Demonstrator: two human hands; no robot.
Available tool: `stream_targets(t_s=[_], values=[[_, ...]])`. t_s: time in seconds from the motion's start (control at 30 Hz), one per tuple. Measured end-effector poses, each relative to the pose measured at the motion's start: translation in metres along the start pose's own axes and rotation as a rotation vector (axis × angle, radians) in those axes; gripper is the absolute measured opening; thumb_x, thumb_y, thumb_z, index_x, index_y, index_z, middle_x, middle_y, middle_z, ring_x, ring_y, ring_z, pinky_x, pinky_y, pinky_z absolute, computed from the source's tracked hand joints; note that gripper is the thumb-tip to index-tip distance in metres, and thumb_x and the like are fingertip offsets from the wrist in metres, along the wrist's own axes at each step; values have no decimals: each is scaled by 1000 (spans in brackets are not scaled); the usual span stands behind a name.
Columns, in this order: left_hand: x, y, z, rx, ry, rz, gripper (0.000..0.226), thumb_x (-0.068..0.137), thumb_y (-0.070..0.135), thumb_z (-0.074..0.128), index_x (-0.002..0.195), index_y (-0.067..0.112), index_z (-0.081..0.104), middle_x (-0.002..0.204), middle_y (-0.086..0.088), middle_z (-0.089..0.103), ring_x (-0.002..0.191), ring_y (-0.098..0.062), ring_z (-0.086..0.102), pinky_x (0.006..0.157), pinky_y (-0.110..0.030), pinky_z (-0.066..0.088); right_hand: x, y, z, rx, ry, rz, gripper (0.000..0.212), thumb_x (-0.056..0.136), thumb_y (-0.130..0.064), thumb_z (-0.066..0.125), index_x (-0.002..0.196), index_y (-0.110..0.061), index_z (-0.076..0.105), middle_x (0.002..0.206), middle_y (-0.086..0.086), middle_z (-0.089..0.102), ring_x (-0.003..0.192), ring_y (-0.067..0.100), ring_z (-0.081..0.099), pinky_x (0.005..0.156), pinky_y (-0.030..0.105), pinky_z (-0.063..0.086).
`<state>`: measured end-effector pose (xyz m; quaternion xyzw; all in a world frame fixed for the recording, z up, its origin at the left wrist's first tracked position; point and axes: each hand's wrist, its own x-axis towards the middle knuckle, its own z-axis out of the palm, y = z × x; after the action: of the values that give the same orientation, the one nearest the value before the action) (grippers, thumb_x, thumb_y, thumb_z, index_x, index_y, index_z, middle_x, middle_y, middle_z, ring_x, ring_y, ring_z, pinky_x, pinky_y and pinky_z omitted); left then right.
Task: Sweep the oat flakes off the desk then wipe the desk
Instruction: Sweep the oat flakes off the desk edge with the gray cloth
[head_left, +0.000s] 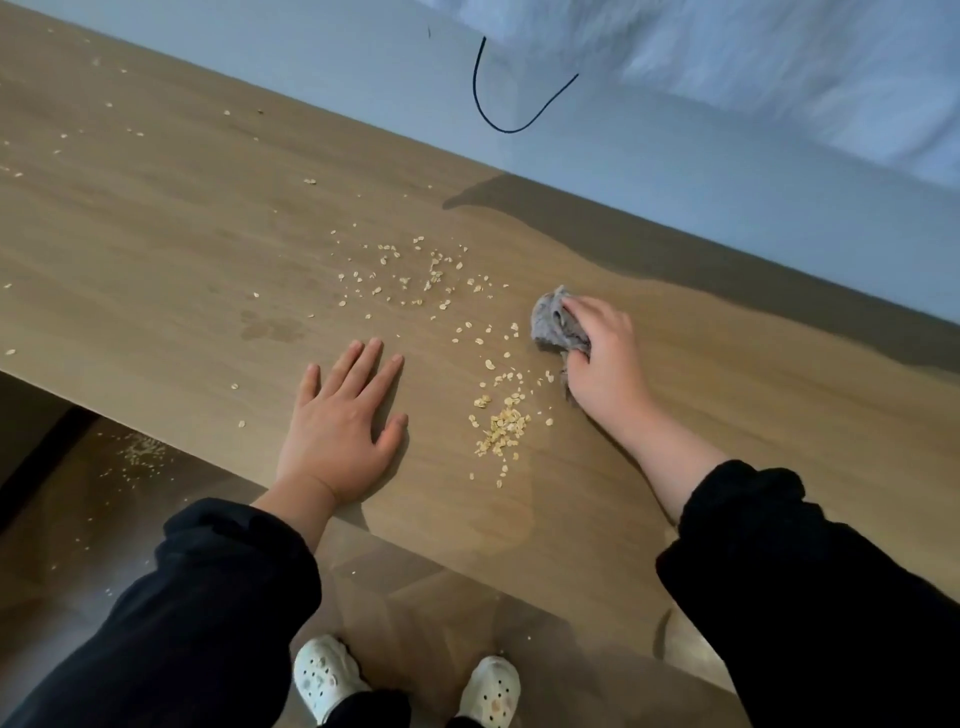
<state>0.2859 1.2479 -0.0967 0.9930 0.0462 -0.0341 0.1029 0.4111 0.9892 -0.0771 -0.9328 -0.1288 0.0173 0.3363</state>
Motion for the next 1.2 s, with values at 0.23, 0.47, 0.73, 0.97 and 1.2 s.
stream_targets(t_s=[0.23, 0.47, 0.73, 0.97, 1.2], values=[[1, 0, 1, -6, 12, 5, 70, 87, 57, 17, 152, 32, 20, 161, 7, 9, 148, -9, 1, 119, -47, 8, 1, 57, -78, -473, 50, 232, 61, 90, -15, 49, 148, -9, 33, 151, 12, 32, 134, 34, 28, 112, 45, 27], [1, 0, 3, 9, 7, -3, 71, 86, 56, 16, 153, 32, 21, 161, 8, 9, 148, -9, 0, 119, -46, 7, 3, 41, -35, -474, 19, 204, 61, 90, -18, 44, 149, -13, 29, 160, 8, 21, 139, 34, 24, 117, 51, 21], [1, 0, 2, -5, 20, -1, 71, 86, 56, 16, 152, 32, 22, 161, 8, 9, 148, -8, 0, 119, -45, 5, 5, 17, -13, -585, 3, 124, 54, 101, -36, 30, 149, -14, 31, 158, 6, 27, 139, 27, 29, 111, 48, 27], [1, -1, 3, -12, 30, 7, 71, 87, 57, 16, 152, 31, 23, 161, 6, 11, 148, -10, 2, 119, -46, 6, 37, 60, -44, -559, 9, 234, 57, 103, -36, 25, 155, -14, 15, 162, 11, 9, 149, 30, 9, 120, 52, 13], [1, 0, 3, -21, 38, 14, 70, 87, 56, 19, 152, 29, 26, 161, 5, 13, 148, -10, 4, 119, -47, 8, 14, 41, -27, -416, -71, 44, 50, 104, -35, 27, 150, -17, 29, 161, 4, 16, 149, 23, 11, 122, 46, 13]])
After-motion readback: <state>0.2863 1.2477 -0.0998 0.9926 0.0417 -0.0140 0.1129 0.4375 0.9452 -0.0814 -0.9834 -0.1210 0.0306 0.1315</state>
